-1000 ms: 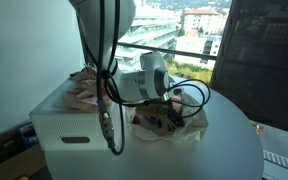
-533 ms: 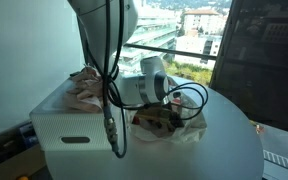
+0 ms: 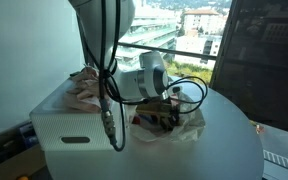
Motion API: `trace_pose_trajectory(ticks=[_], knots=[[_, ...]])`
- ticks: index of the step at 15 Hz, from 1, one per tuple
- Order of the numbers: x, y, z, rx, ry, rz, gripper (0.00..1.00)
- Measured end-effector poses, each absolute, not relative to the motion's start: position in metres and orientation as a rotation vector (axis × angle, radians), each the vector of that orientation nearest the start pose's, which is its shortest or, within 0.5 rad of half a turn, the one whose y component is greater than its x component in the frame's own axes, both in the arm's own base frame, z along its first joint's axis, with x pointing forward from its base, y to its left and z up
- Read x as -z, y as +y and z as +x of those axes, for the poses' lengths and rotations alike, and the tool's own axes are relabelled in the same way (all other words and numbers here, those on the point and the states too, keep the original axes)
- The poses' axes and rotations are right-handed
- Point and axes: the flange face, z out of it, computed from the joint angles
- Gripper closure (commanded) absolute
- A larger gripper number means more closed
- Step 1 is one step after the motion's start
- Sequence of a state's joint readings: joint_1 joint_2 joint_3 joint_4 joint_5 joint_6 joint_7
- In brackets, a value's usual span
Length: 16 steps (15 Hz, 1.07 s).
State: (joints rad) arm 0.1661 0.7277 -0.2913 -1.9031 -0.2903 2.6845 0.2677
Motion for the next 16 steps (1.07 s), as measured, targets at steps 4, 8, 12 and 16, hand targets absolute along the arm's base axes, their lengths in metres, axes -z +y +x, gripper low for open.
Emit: trace_pose_trajectory(ticks=[4,8,12,16], knots=[[-0.141,-0.061,0.621,0.117,0.109,-3.492,0.83],[-0.171,-0.057,0.628,0.132,0.191,-3.509,0.84],[-0.226,-0.062,0.640,-0.003,0.386,-3.423,0.83],[-0.276,-0.072,0.651,-0.089,0.431,-3.206,0.83]])
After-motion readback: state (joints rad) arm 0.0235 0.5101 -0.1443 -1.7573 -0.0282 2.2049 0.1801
